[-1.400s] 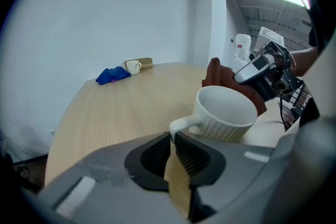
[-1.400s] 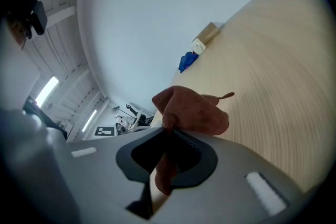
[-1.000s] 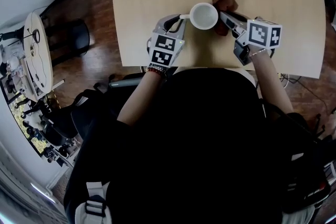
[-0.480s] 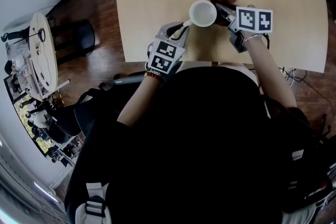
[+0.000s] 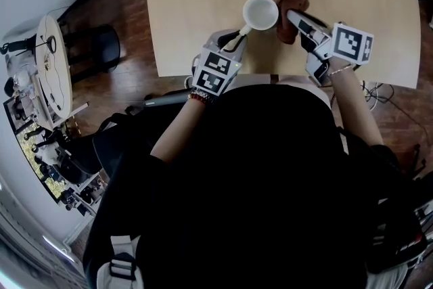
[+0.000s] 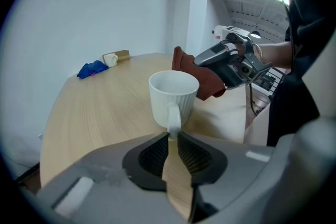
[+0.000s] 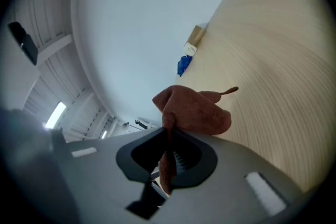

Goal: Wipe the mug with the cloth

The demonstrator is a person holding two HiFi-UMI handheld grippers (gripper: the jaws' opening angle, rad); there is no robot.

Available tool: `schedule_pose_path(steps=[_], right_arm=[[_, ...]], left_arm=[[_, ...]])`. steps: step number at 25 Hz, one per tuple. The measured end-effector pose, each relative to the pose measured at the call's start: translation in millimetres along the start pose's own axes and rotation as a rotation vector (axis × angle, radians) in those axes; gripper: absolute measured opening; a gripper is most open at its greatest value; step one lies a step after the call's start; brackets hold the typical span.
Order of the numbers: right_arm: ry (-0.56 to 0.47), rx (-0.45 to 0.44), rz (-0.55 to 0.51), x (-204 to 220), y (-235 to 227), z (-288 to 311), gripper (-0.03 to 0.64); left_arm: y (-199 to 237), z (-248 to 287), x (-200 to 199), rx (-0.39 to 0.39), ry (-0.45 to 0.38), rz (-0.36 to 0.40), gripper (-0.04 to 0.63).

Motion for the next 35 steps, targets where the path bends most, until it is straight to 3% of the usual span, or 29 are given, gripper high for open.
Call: schedule_pose_path(steps=[4,9,14,17,29,35], right_arm=[[0.023,-0.002,0.026,16.5,-3.8,6.2,0.032],[0.005,-0.038,-0.069,11.0,-5.6,26.4,0.032],[0.068,0.139,-0.239,14.7,-30.0,40.6,0.032],[0.073,0.172,-0.28,8.8,-36.4,43.5,0.033],[-0.044,0.045,-0.205,-13.9,9.9,20.3,0.032],[-0.045,0.042,-0.186,-4.4,-6.2,36.0,0.032]], left_arm=[[-18.9,4.6,-0.7,0.042,0.018,0.062,0.064],[-29.7,11.8,-3.6,0.061,0.032,0.121,0.063],[-29.7,21.6,-11.6,0.054,0.015,0.135,0.06],[-29.4,29.0,-20.4,0.052,0.008,0.137,0.058],[-30.9,52.0,-46.2,0.066,-0.002,0.175,0.052],[-37.5,59.2,-50.8,0.082,0.009,0.201,0.048]])
Point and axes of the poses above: the fingertips, and each gripper's own axes: z forward along the fingers, y to its left, x out of its underside, the point moved 1 cm from there along -z, backward along the fingers, and after that the axes turned 14 degrees about -z, right-handed, at the moved point
